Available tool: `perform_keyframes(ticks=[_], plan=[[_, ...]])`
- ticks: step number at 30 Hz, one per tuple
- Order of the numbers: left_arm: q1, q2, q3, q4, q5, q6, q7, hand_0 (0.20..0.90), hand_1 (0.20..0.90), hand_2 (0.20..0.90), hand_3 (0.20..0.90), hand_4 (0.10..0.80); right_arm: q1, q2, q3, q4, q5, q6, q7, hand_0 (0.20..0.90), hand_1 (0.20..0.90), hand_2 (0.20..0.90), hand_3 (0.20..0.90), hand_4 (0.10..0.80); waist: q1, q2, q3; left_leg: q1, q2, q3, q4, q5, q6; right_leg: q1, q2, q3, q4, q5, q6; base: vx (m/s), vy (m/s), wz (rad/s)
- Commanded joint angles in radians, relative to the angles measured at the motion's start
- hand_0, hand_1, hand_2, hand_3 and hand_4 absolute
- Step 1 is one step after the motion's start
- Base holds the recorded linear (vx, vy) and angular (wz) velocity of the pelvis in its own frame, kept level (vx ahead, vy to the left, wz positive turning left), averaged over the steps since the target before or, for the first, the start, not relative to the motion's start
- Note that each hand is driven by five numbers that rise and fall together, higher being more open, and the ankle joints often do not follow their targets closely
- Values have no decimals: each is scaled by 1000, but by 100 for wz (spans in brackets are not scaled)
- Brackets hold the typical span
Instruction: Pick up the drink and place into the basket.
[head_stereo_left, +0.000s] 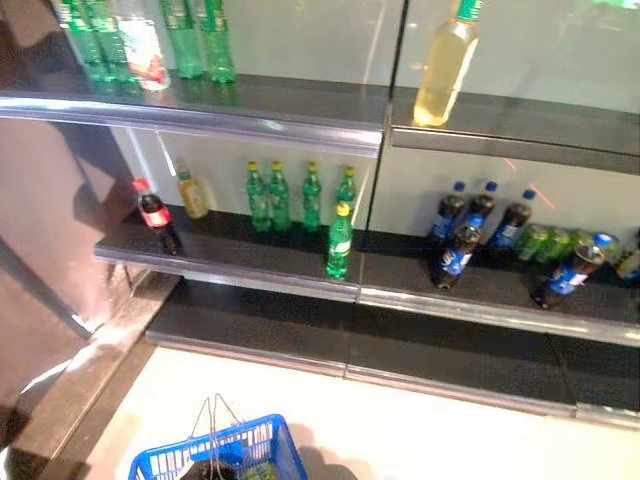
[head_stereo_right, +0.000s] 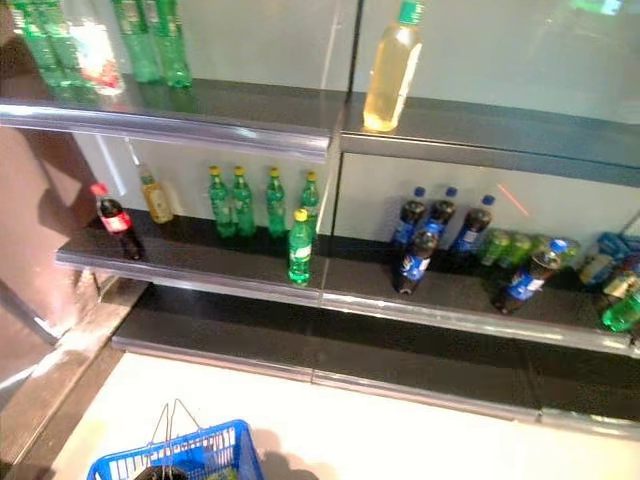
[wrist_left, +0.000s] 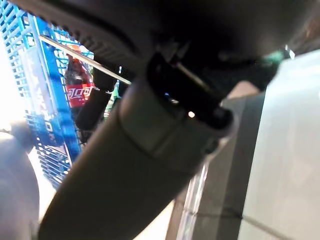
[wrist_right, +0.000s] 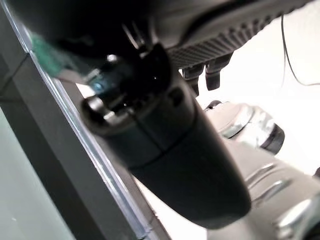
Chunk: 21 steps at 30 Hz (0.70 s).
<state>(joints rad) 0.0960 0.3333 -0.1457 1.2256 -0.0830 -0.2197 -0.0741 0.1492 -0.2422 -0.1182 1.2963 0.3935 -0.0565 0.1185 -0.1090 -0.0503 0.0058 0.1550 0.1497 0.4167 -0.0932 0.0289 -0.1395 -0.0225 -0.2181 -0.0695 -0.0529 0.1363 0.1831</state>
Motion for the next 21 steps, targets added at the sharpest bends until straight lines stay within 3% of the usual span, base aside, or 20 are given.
perform_keyframes(ticks=[1, 2, 6, 8, 9, 10, 11, 13, 14, 15, 16, 17, 20, 21], plan=[[-32, 63, 115, -168, -8, -98, 1, 300, 300, 300, 200, 100, -43, -49, -14, 4, -60, -19, 14, 900, 900, 900, 900, 800, 47, 38, 63, 65, -18, 63, 9, -97, 81, 10, -76, -287, 121, 2, 57, -6, -347, -217], [-27, 66, 119, -172, 0, -99, -1, 300, 300, 300, 200, 100, -45, -48, -11, 3, -50, -14, 11, 900, 900, 900, 900, 800, 52, 38, 63, 67, -12, 74, 9, -95, 80, 9, -72, -301, 116, -4, 53, 31, -407, -214], [-25, 70, 102, -164, 16, -82, 2, 300, 300, 300, 200, 100, -56, -53, -3, 23, -33, -10, 9, 900, 900, 900, 900, 800, 32, 41, 49, 69, 40, 98, 36, -54, 54, 30, 25, -267, 48, -51, -27, 52, -379, -119], [-41, 57, 89, -155, 22, -77, 3, 300, 300, 300, 200, 100, -74, -58, 10, 20, -41, 4, 2, 900, 900, 900, 900, 800, 30, 48, 55, 13, 127, 75, 178, 53, -11, 52, 83, -233, 28, -73, -76, 81, -410, -108], [-44, 54, 86, -152, 14, -75, 4, 300, 300, 300, 200, 100, -77, -59, 12, 20, -42, 5, 0, 900, 900, 900, 900, 800, 30, 47, 57, 4, 136, 65, 207, 62, -17, 55, 90, -228, 24, -74, -83, 23, -373, -108], [-60, 41, 82, -144, -17, -64, 12, 300, 300, 300, 200, 100, -89, -62, 23, 19, -57, 1, -2, 900, 900, 900, 900, 800, 37, 36, 70, -46, 148, 13, 324, 107, -16, 58, 100, -209, 10, -61, -113, 23, -275, -79], [-64, 38, 79, -146, -20, -60, 11, 300, 300, 300, 200, 100, -93, -62, 30, 14, -59, 3, -4, 900, 900, 900, 900, 800, 43, 31, 76, -72, 138, -46, 377, 105, -13, 65, 104, -192, 0, -58, -121, 22, -261, -59], [-63, 24, 74, -146, -31, -58, 18, 300, 300, 300, 200, 100, -101, -68, 46, 2, -69, 9, -10, 900, 900, 900, 900, 800, 64, 20, 89, -128, 57, -151, 443, 63, 22, 74, 101, -153, 0, -60, -129, 51, -83, -85], [-61, 18, 72, -147, -26, -63, 17, 300, 300, 300, 200, 100, -106, -73, 52, -1, -64, 12, -15, 900, 900, 900, 900, 800, 73, 17, 95, -148, 23, -181, 459, 38, 39, 77, 99, -135, 1, -61, -130, 38, -21, -93], [-61, 18, 72, -147, -26, -63, 17, 300, 300, 300, 200, 100, -106, -73, 52, -1, -64, 12, -15, 900, 900, 900, 900, 800, 73, 17, 95, -148, 23, -181, 459, 38, 39, 77, 99, -135, 1, -61, -130, 73, -31, -111], [-53, 9, 65, -146, -24, -82, 11, 300, 300, 300, 200, 100, -115, -83, 60, -3, -54, 16, -13, 900, 900, 900, 900, 800, 88, 15, 104, -169, -38, -229, 462, -3, 66, 83, 100, -100, 0, -62, -130, 83, -26, -60], [-46, 4, 64, -150, -15, -95, -2, 300, 300, 300, 200, 100, -124, -92, 61, -2, -41, 19, -11, 900, 900, 900, 900, 800, 97, 16, 108, -177, -63, -246, 445, -6, 76, 88, 105, -71, -4, -63, -131, 157, 2, -95], [-33, -11, 39, -155, -15, -118, 0, 300, 300, 300, 200, 100, -153, -92, 80, -1, -16, 33, -33, 900, 900, 900, 900, 800, 128, 50, 121, -155, -180, -352, 220, -52, 109, 102, 144, 13, -2, -72, -114, 177, 34, -89], [-32, -13, 37, -154, -20, -118, 4, 300, 300, 300, 200, 100, -156, -91, 85, 0, -19, 35, -34, 900, 900, 900, 900, 800, 132, 56, 120, -155, -192, -371, 194, -44, 110, 103, 152, 23, 0, -75, -114, 262, 20, -123]])
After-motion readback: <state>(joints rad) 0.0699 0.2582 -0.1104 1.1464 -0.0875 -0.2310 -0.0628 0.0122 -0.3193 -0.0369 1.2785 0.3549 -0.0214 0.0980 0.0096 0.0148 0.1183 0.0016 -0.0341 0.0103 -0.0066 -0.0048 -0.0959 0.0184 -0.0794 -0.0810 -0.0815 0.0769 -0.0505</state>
